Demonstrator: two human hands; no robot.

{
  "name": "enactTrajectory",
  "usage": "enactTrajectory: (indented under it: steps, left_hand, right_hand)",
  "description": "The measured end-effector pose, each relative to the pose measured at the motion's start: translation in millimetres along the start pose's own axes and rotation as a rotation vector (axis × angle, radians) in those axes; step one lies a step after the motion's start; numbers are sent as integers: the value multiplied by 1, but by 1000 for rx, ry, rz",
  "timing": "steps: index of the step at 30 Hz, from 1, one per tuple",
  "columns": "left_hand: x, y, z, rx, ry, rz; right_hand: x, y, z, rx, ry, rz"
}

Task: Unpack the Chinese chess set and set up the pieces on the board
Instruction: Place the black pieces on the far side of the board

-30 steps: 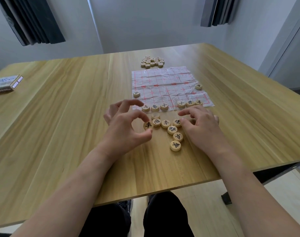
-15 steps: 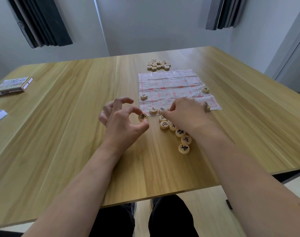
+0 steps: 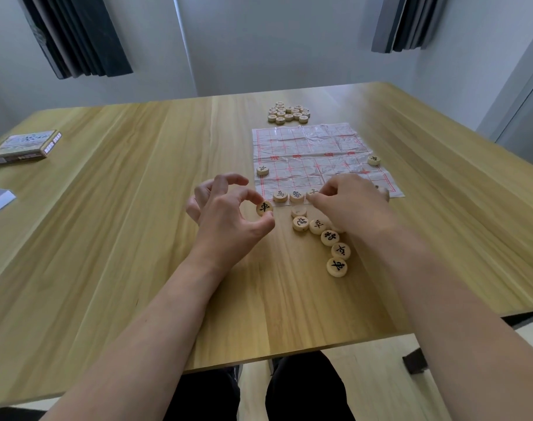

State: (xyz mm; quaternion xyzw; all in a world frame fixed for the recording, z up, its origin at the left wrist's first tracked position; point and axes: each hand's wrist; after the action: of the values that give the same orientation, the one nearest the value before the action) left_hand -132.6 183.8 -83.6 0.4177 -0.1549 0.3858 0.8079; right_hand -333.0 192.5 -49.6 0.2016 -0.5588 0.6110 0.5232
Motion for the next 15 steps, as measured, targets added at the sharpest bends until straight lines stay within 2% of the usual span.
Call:
enactTrajectory:
  steps: [6, 15]
  left_hand:
    - [1, 2, -1, -5, -29, 13]
    - [2, 3, -2, -23, -37, 15]
  right_hand:
    - [15, 10, -8, 18, 12, 36]
    - [32, 13, -21, 51, -120, -44]
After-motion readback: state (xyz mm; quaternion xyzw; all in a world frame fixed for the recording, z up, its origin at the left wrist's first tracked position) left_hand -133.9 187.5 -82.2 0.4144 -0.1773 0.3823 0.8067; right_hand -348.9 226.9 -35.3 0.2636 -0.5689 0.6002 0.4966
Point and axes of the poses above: each hand's wrist, its own z-axis towards the middle knuckle, its own x-axis out of the back of the hand, y = z × x, and after that the axes turned 14 degrees about y, right-handed
